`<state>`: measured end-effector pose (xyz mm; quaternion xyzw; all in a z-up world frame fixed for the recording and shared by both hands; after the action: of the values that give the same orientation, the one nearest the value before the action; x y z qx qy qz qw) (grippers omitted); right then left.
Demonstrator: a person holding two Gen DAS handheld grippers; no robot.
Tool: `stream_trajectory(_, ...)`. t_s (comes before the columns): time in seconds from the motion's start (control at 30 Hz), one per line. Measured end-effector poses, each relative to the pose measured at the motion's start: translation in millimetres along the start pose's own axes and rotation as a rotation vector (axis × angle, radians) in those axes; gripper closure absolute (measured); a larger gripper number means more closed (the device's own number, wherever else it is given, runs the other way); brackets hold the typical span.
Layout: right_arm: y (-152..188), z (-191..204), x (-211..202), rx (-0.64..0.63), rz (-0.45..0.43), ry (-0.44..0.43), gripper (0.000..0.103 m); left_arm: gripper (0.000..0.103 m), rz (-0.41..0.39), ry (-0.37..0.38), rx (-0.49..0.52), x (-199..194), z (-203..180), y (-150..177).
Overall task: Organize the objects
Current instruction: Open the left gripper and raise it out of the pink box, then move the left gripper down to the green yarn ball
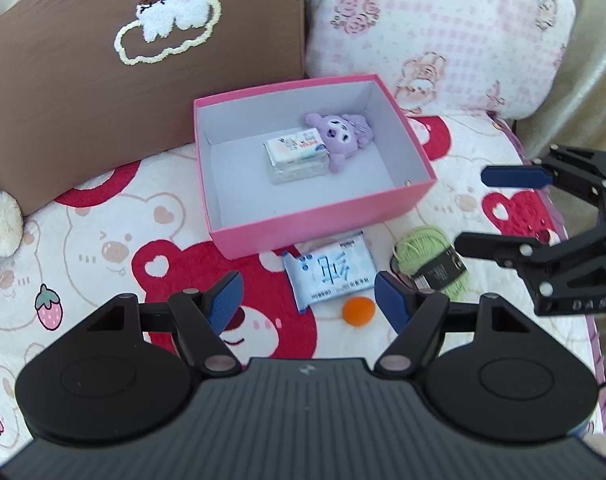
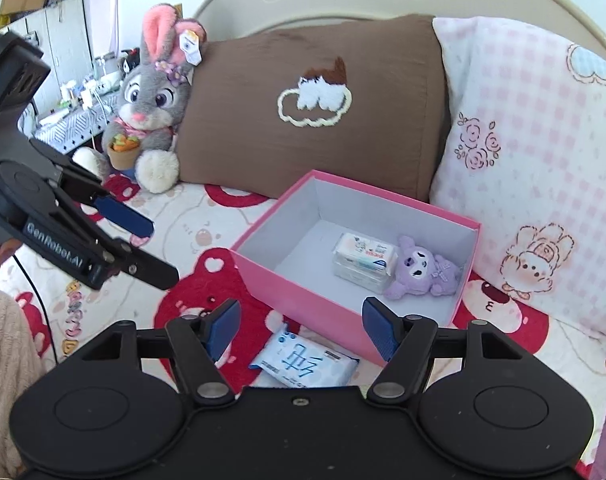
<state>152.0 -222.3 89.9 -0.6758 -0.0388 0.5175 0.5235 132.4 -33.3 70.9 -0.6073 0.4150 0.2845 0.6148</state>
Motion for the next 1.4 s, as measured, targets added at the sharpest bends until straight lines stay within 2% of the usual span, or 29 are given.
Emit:
stream_trajectory(0.1,5,4,-1,0.05,-0.005,-0.02,0.029,0.031,0.018,0.062,0.009,-13,-1,5)
stream_trajectory(0.3,20,20,-3,0.064,0.009,-0.04,0.029,0.03,-0.016,0.046,0.078,-34,-13,20)
stream_trajectory(0.53,28,28,-20,0.059,0.004,-0.043,0.025,0.029,0.002,0.102,0.073,-38,-19,37)
stream_trajectory(0.6,32,29,-24,0.058,0.007,-0.04,0.023,0.027,0.01,0.113,0.067,-35,-18,41)
stream_trajectory(0.67,36,29,-26,0.065,0.018,-0.041,0.022,0.02,0.023,0.132,0.051,-32,-17,44)
stream_trajectory(0.9,52,33,-30,0.085,0.059,-0.05,0.017,0.019,0.056,0.163,0.049,-23,-21,57)
stream_trajectory(1.03,60,37,-31,0.064,0.075,-0.05,0.009,0.016,0.073,0.178,0.041,-18,-24,65)
stream_trajectory(1.4,85,39,-31,-0.019,0.108,-0.022,0.009,0.013,0.114,0.242,-0.022,7,-32,85)
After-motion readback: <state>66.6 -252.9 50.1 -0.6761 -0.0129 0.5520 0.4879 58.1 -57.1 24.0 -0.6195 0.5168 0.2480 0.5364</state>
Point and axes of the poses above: each gripper's, at about its wrist camera, not at the fingertips, and x roughly the way its jaws point, z to its left, y to its underside, the point moved 1 cm from there along x, roughly the way its jaws point, and after that the axes turned 1 degree about -y, right-handed, at the moved point
